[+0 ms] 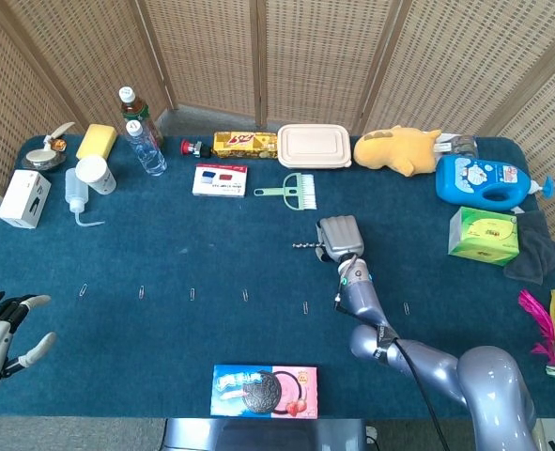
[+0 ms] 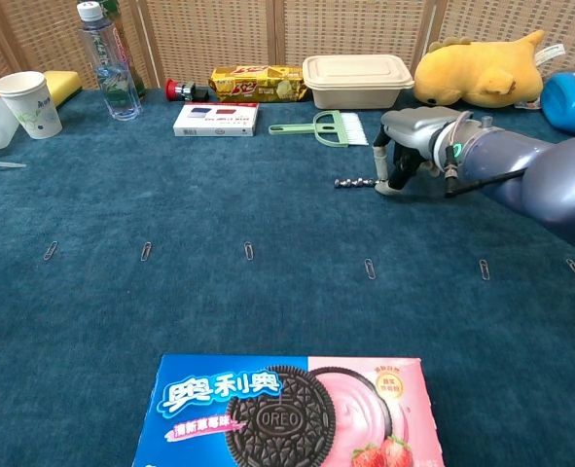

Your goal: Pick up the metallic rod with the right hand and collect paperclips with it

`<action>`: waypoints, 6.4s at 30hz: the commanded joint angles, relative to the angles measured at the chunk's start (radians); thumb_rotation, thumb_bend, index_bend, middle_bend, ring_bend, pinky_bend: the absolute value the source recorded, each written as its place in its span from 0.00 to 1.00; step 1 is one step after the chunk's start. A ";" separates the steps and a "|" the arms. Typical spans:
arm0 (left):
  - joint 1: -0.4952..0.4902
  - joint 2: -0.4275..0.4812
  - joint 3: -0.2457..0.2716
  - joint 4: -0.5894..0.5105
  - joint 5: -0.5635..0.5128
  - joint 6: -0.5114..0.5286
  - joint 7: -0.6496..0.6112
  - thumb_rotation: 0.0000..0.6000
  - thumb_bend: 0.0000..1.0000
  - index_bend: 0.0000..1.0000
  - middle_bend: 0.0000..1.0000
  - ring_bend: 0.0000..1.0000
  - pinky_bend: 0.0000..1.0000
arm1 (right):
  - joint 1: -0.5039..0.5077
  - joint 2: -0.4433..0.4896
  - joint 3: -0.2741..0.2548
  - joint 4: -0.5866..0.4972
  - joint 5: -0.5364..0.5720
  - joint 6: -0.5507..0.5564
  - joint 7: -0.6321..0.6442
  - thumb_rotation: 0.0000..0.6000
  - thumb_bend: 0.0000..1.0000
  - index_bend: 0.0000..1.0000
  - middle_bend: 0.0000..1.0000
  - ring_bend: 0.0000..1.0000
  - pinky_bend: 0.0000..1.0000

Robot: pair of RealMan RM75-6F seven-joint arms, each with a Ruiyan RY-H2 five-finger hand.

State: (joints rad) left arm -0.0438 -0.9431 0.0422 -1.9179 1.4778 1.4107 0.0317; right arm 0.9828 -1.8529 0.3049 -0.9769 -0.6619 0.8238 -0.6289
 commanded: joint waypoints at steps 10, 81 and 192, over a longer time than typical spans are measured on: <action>0.003 0.000 0.001 0.004 -0.002 0.001 -0.004 0.01 0.24 0.19 0.21 0.17 0.04 | 0.011 -0.005 0.008 0.007 0.029 -0.007 -0.021 0.93 0.36 0.59 0.89 0.86 0.69; -0.010 0.003 -0.013 -0.015 0.025 0.011 0.008 0.00 0.24 0.18 0.21 0.17 0.04 | -0.349 0.603 -0.214 -0.794 -0.389 0.331 0.099 1.00 0.41 0.67 0.92 0.88 0.70; -0.004 -0.007 -0.004 0.015 0.031 0.020 -0.028 0.00 0.24 0.15 0.21 0.17 0.04 | -0.274 0.476 -0.189 -0.872 -0.325 0.189 -0.045 1.00 0.41 0.64 0.91 0.87 0.70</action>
State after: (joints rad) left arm -0.0482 -0.9499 0.0378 -1.9030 1.5092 1.4305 0.0041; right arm 0.7020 -1.3704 0.1112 -1.8496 -0.9942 1.0148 -0.6676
